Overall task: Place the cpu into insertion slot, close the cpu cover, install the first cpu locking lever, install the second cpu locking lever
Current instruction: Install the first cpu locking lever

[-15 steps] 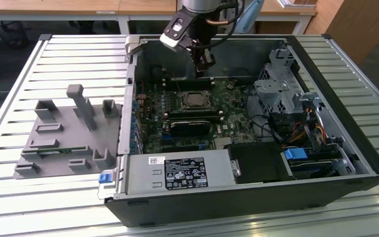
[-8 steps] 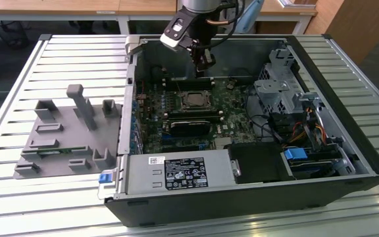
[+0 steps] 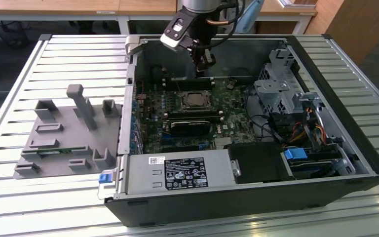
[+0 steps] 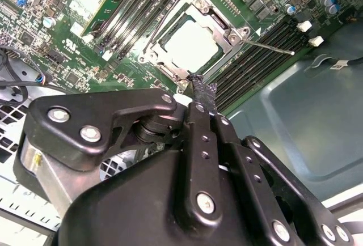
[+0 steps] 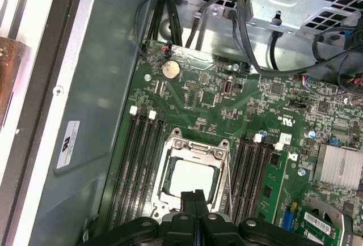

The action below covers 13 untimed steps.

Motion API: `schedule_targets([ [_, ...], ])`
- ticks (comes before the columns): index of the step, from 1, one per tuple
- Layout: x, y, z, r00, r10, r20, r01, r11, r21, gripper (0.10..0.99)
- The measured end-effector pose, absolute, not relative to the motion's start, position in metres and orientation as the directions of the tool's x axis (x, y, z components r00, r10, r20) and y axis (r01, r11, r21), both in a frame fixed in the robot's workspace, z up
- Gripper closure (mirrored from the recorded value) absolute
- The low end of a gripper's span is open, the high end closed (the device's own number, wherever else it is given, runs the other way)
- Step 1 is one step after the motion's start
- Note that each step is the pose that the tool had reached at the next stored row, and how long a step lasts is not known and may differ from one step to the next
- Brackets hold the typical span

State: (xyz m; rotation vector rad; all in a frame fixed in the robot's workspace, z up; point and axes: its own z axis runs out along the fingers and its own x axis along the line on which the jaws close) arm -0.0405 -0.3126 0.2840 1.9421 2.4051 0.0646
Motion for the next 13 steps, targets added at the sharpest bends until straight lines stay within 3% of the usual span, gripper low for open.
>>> schedule_targets([
  [13, -0.0405, -0.3127, 0.2840, -0.225, 0.974, -0.013, 0.972, 0.225, 0.063, 0.980],
])
